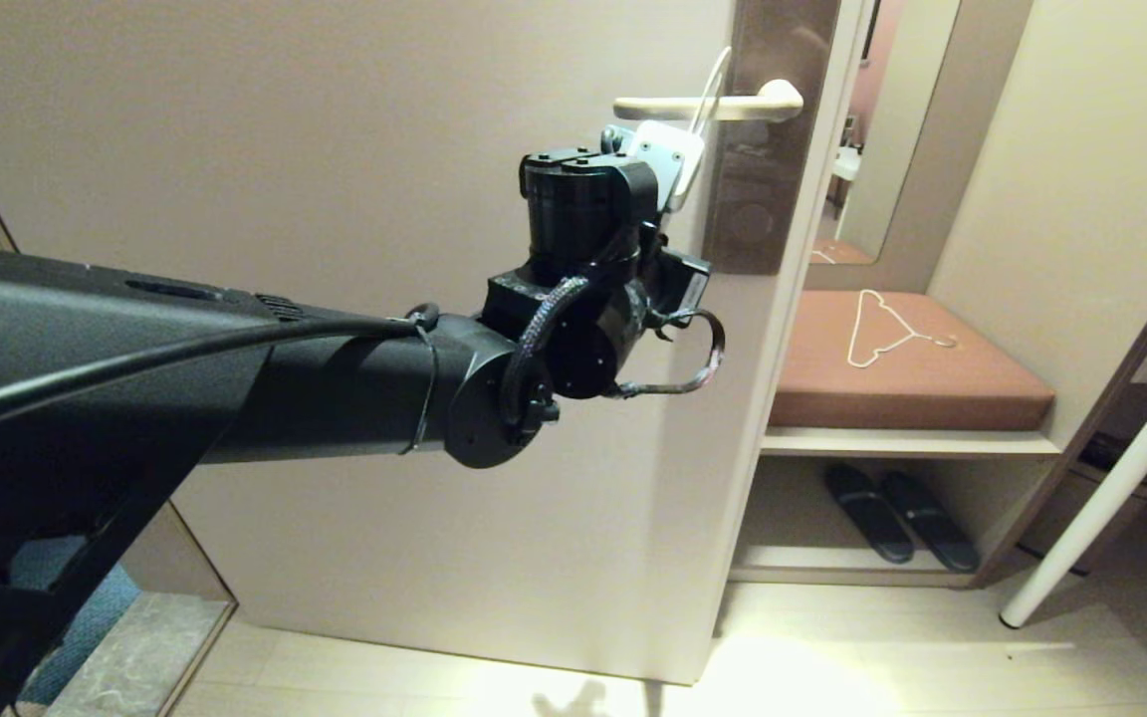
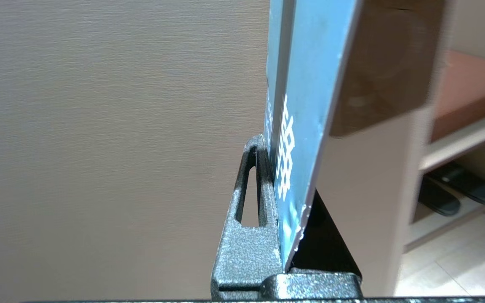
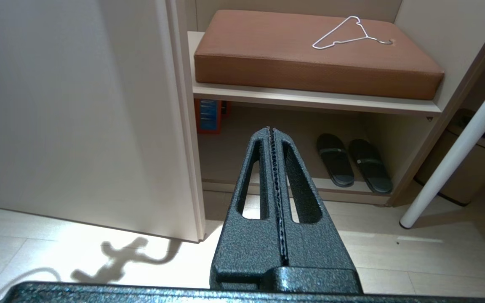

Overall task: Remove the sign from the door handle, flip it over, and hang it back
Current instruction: Hang the sign back with the other side facing out

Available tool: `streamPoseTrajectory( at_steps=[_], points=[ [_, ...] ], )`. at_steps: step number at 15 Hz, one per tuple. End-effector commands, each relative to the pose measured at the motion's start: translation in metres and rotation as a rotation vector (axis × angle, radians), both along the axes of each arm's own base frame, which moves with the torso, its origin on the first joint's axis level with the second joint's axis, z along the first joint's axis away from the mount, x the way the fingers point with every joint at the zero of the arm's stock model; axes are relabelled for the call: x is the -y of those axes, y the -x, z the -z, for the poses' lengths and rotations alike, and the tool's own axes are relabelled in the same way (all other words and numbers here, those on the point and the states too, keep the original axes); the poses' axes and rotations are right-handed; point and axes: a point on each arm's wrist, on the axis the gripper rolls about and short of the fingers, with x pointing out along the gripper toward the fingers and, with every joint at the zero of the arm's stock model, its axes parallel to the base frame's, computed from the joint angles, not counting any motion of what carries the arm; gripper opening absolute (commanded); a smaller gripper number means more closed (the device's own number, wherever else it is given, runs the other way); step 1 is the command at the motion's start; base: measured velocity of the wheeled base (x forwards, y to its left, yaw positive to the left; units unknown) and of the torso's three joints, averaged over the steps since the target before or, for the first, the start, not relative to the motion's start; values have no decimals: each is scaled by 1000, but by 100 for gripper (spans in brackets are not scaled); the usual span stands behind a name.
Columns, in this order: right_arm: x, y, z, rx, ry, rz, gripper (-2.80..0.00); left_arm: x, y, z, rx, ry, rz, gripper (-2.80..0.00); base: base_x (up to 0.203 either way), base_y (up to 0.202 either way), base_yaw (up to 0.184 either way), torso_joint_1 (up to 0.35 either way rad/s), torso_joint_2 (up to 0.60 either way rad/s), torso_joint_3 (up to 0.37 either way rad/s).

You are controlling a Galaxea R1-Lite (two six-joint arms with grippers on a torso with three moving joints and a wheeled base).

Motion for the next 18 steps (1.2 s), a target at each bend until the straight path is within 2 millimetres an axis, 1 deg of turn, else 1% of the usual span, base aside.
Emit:
streamPoseTrajectory(
  at_steps=[1, 6, 11, 12, 18],
  points=[
    [0, 0, 0, -2, 0, 0, -280, 5, 0, 5, -3, -7, 5, -280, 0, 0, 0, 0, 0, 0],
    [0, 0, 0, -2, 0, 0, -280, 9, 0, 11, -12, -18, 9, -280, 0, 0, 0, 0, 0, 0],
    [0, 0, 0, -2, 0, 0, -280, 9, -1, 11, -11, -18, 9, -280, 0, 0, 0, 0, 0, 0],
    [0, 0, 0, -2, 0, 0, -280, 9, -1, 11, -11, -18, 10, 0, 0, 0, 0, 0, 0, 0],
    [0, 0, 0, -2, 0, 0, -280, 8, 1, 8, -11, -3, 15, 0, 0, 0, 0, 0, 0, 0]
  ],
)
